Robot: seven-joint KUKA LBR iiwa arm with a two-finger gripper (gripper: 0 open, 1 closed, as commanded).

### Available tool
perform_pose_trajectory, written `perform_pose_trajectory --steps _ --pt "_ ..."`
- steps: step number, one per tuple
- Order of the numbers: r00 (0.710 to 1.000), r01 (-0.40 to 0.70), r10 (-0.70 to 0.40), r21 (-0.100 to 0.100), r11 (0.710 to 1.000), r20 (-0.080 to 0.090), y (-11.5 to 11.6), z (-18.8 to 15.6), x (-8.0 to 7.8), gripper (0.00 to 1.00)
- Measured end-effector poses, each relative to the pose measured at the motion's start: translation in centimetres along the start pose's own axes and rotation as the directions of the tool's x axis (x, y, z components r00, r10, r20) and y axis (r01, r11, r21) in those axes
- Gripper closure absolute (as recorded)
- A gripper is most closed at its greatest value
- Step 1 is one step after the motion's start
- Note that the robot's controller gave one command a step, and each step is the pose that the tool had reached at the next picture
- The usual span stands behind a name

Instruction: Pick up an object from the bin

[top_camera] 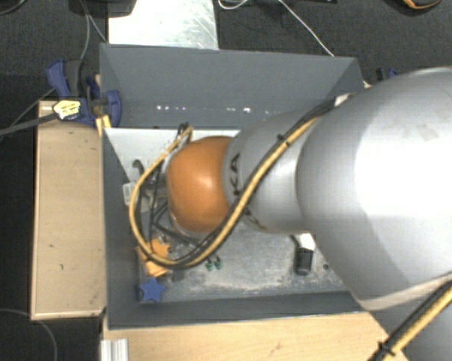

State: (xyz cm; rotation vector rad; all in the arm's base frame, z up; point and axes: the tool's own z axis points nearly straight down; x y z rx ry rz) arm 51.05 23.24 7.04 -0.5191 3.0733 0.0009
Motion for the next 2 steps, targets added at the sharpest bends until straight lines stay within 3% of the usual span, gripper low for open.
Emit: perform_pose_trajectory --steps 1,2 --pt "0.981 0.192 -0.192 -0.02 0.981 -0.032 -2.61 -18.49 3.45 1.0" --pt "0.981 0.192 -0.193 -0.02 0.981 -0.032 -2.6 -18.49 3.46 1.0"
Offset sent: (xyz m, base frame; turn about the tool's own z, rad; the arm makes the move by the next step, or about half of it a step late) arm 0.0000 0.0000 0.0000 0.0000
